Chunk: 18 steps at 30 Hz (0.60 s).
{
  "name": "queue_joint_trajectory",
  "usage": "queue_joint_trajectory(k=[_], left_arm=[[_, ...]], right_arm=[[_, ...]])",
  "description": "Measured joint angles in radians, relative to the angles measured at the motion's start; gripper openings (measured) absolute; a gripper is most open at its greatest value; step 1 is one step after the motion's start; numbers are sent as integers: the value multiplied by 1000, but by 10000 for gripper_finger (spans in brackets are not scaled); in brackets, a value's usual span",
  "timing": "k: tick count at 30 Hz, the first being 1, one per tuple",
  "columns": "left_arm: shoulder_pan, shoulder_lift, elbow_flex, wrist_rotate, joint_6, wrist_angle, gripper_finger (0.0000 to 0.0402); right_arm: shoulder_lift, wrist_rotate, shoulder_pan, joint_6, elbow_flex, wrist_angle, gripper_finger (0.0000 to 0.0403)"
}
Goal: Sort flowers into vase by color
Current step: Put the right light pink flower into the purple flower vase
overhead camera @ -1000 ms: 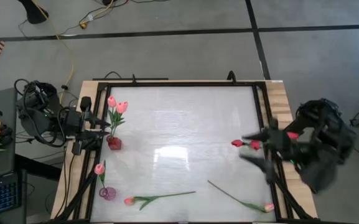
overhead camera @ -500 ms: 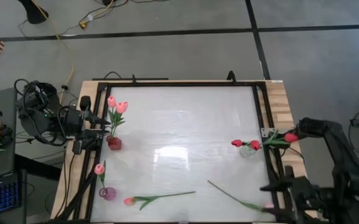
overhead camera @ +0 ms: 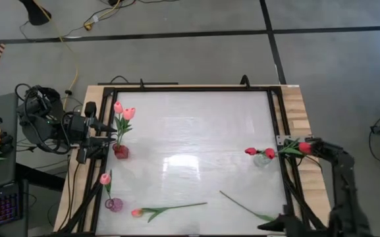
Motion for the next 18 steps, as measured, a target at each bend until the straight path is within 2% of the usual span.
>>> queue_joint_trajectory(k=[5, 9, 13, 18], left_arm=[[0, 0, 0, 18, 0, -1, 114], [0, 0, 0, 50, 0, -1, 114], [0, 0, 0, 60, 1, -2, 114], [0, -2, 0, 97, 13, -5, 114]], right_arm=[[28, -96, -91, -60, -2, 83, 301], [68, -244, -183, -190, 0, 247, 301], [130, -347, -254, -313, -1, 428, 301], [228, -473, -322, -356, 0, 567, 301]])
